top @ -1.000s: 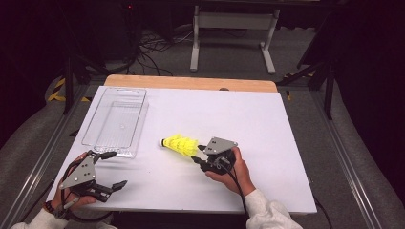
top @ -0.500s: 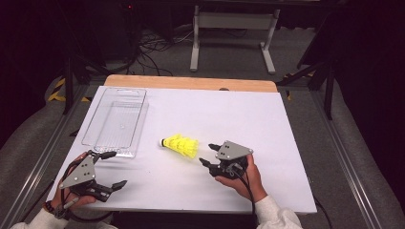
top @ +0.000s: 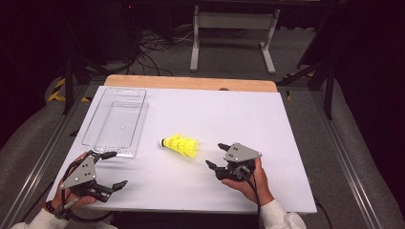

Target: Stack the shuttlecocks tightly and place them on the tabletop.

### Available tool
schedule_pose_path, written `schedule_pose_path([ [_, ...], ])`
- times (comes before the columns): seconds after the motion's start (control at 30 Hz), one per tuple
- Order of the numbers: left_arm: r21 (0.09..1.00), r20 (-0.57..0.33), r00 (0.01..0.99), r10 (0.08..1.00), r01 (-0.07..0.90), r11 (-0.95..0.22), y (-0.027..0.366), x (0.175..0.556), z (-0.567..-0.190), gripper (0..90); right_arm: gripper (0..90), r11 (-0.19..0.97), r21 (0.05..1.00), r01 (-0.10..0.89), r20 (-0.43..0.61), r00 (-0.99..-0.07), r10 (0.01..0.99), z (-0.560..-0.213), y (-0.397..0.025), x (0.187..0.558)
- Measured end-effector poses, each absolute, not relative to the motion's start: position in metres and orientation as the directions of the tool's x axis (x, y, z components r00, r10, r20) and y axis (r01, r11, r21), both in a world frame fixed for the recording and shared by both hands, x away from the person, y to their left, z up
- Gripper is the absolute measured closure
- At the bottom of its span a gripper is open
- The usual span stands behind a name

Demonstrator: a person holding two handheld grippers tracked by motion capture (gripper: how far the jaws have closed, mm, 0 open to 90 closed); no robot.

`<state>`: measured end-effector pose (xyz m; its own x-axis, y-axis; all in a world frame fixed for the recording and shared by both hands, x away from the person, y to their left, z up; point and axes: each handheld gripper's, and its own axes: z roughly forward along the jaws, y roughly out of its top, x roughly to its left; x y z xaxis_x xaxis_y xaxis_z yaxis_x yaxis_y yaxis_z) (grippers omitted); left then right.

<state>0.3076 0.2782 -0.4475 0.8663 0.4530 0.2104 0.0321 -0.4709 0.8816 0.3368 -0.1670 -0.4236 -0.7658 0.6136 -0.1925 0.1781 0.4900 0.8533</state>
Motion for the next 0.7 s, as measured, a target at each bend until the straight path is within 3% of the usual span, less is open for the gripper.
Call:
schedule_pose_path([
  [0.1, 0.881, 0.213, 0.866, 0.452, 0.030, -0.472, 0.278, 0.307, -0.447, 6.2, 20.1, 0.492, 0.849, 0.193, -0.197, -0.748, 0.634, -0.424, -0.169, 0.337],
  [0.43, 0.885, 0.210, 0.865, 0.455, 0.031, -0.465, 0.278, 0.308, -0.447, 5.9, 15.5, 0.460, 0.858, 0.227, -0.168, -0.723, 0.670, -0.432, -0.191, 0.323],
  [0.7, 0.885, 0.207, 0.866, 0.455, 0.033, -0.464, 0.277, 0.308, -0.448, 4.4, 5.3, 0.473, 0.850, 0.233, -0.192, -0.698, 0.690, -0.442, -0.194, 0.314],
])
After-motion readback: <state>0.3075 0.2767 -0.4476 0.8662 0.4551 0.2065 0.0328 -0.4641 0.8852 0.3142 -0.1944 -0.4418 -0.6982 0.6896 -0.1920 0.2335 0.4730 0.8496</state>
